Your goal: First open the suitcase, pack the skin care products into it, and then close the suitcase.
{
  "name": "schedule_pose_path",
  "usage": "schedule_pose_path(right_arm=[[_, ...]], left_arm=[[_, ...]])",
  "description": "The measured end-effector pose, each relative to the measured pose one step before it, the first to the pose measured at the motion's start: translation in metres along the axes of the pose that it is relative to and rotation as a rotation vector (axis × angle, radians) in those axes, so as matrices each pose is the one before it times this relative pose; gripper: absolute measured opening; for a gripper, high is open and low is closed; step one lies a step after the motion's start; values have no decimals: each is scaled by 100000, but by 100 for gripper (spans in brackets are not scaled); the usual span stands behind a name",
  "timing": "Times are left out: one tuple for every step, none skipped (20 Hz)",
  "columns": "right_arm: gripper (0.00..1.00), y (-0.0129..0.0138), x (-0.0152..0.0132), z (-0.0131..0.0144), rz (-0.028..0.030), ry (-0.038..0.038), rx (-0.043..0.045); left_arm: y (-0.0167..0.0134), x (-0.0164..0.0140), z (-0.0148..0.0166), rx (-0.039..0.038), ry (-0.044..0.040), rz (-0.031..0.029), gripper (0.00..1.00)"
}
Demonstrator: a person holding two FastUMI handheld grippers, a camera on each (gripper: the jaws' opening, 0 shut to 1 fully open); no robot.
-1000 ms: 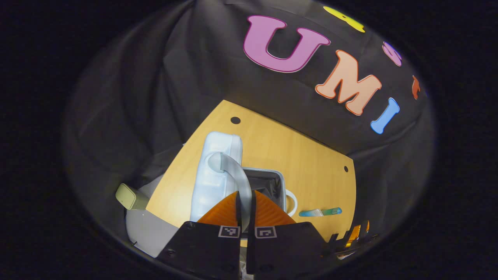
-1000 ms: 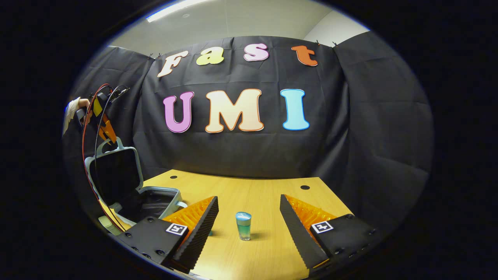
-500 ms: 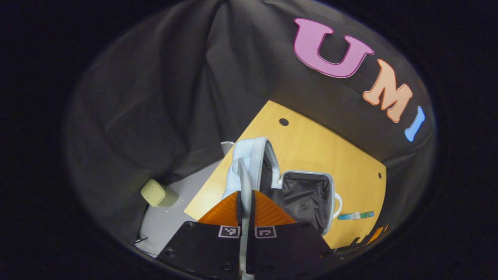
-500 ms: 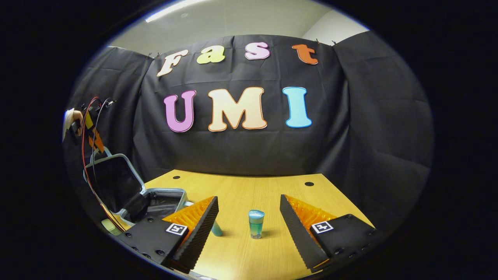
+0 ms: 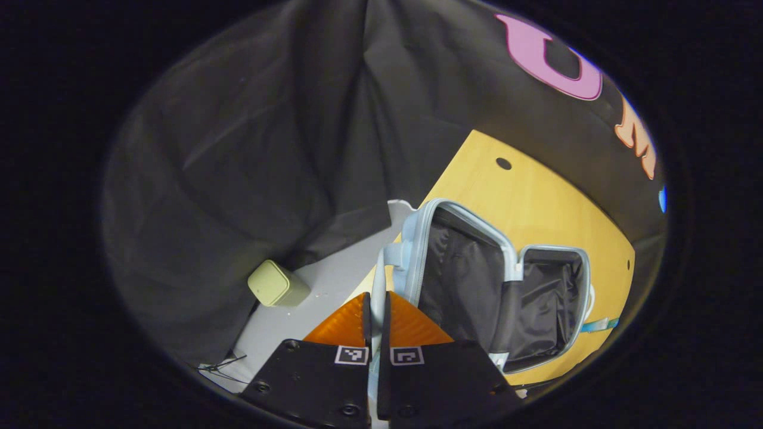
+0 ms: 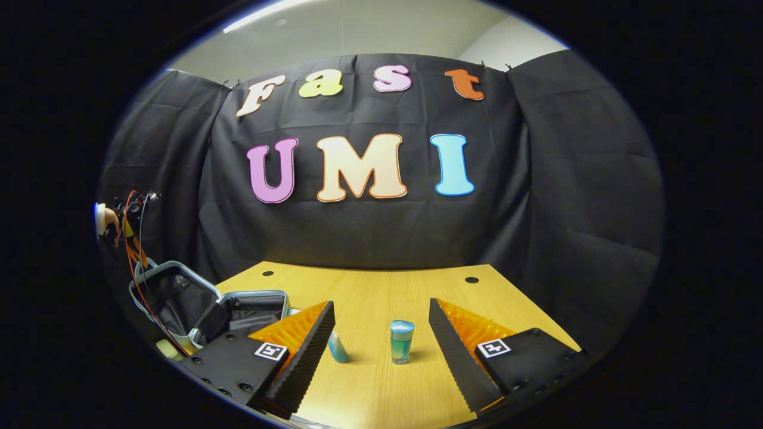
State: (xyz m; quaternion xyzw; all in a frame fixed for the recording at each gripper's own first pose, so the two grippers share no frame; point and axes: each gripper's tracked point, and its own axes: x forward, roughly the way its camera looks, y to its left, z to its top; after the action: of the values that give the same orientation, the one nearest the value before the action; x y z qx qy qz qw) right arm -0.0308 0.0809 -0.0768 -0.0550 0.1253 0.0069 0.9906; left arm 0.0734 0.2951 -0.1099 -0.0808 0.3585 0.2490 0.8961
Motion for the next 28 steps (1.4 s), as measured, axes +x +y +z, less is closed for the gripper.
schedule_pose_path(right_arm=[[99,108,-95,32,-156,147,-471],[99,138,13,47,178,120,13],[99,196,2,-8,398,159,281],[99,163,55,9,337,193,295],[99,42,10,-29,134,139,313],[99,106,36,24,81,295,305],[99,150,-62,-89,114,274,230],[99,60,64,40,17,113,-96],[98,38,7,-13,57,195,-496],[98,-36,-1,-95,-123,315,-584],[99,-143,-6,-111,-271,273,-563],[99,-123,3,4,-308,216,-191],[99,-71,-37,-177,-138,227,167],[99,-85,134,-163,-107,432,259],[99,-28,0,-181,107,481,106],[99,-94,60,-111,-32,393,-155],[98,-222,-45,-134,-182,38,-262],[99,-142,39,-69,57,8,-70],[99,-83,19,-178,150,357,78],[99,-167,131,-246,206,785,190],[99,-188,-43,-151,577,430,418],[99,-289,83,73,419,-69,502],[99,-366,209,-7,811,224,898],[99,-199,212,-18,981,460,778],[99,-393,252,-114,1219,563,671],[99,-454,380,-72,1428,785,373],[99,-483,390,-139,1760,829,168],[99,-535,474,21,2217,695,-160]], left_arm=[[427,1090,-751,-2434,1834,-495,0],[553,915,-862,-2352,1748,-607,0],[333,740,-592,-1855,1399,-207,0],[248,1032,-870,-1398,1560,57,0],[304,821,-514,-1030,1071,637,0],[18,556,-483,-732,865,530,0],[-35,536,-348,-1339,1483,-253,0],[140,383,-324,-1081,1424,-479,0],[178,212,-356,-1514,1527,-22,0],[303,505,-219,-634,555,341,0],[371,157,-180,-383,188,859,2],[-267,445,-212,69,-608,222,9],[-288,-227,-149,-148,-386,-848,5],[-534,-288,-261,-99,-378,-1353,40],[-441,-1009,-281,-146,-1538,-1555,36],[-734,-677,352,717,-3361,-1436,52],[-769,-959,204,2131,-3208,-880,68],[-805,-1338,142,2943,-3527,-844,84],[-1283,-1333,221,3324,-3710,-1709,100],[-1584,-1461,443,2982,-4563,-2453,97],[-1802,-1885,289,2339,-3804,-2725,97],[-1447,-1770,382,2345,-2833,-3073,96],[-1813,-1813,-233,2392,-2415,-3059,96],[-2018,-1831,-575,1917,-1345,-2687,96],[-2257,-1385,-677,1874,-385,-2772,96],[-2450,-415,-1023,1195,-194,-2413,96],[-2362,-556,-893,357,157,-2275,96],[-2505,-494,-1001,-185,-6,-2077,96]])
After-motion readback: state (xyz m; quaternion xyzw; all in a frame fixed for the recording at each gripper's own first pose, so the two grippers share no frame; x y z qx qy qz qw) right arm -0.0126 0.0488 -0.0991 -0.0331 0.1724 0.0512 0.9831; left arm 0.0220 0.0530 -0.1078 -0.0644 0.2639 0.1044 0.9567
